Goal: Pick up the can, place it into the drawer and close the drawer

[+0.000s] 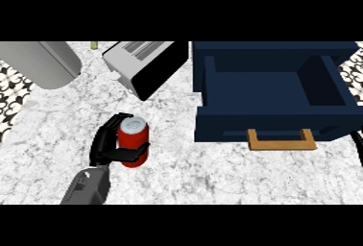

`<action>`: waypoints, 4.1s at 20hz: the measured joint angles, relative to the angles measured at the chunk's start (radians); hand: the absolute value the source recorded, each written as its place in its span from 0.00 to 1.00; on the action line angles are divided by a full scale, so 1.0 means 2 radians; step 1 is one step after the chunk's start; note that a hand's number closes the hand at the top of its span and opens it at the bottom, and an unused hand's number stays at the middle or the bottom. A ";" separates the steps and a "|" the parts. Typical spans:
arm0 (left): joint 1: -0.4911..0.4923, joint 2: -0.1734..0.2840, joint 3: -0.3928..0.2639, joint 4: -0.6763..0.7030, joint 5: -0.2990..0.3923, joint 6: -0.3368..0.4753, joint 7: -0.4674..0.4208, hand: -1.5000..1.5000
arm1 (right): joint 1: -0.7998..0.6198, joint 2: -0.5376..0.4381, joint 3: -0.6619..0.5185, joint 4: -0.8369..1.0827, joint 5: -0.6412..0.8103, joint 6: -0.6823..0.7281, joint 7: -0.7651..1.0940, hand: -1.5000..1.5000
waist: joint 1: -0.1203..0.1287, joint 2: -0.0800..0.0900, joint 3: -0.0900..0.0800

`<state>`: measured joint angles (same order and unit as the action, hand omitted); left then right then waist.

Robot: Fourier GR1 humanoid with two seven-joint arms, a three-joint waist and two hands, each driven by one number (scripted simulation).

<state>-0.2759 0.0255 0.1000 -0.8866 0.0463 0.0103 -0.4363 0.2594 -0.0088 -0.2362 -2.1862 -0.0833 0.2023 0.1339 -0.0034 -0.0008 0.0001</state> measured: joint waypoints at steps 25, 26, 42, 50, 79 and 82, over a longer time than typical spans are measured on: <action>-0.022 0.015 -0.034 -0.230 0.006 0.037 0.165 1.00 | 0.023 -0.011 -0.024 -0.001 -0.025 0.008 -0.022 0.00 | 0.000 0.000 0.000; -0.033 0.009 -0.041 -0.239 0.002 0.045 0.181 1.00 | 0.016 -0.012 -0.024 0.000 -0.025 0.006 -0.017 0.00 | 0.000 0.000 0.000; -0.257 -0.012 -0.125 -0.211 -0.028 0.166 0.332 1.00 | 0.016 -0.009 -0.028 -0.011 -0.023 0.005 -0.011 0.00 | -0.006 0.001 0.000; -0.397 -0.013 -0.145 -0.111 0.000 0.225 0.360 1.00 | 0.019 -0.008 -0.029 -0.012 -0.027 0.011 -0.013 0.00 | -0.010 0.001 0.000; -0.605 -0.013 -0.251 0.202 0.175 0.285 0.267 1.00 | -0.031 -0.016 -0.017 0.016 -0.008 0.007 -0.001 0.00 | -0.038 0.009 0.001; -0.605 -0.013 -0.269 0.213 0.187 0.298 0.254 1.00 | -0.044 -0.019 -0.017 0.025 -0.005 0.005 -0.001 0.00 | -0.041 0.010 0.001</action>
<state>-1.4851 0.0000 -0.4376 -0.4610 0.4200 0.6062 0.0722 0.1705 -0.0477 -0.2706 -2.1354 -0.0942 0.2118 0.1329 -0.0855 0.0195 0.0026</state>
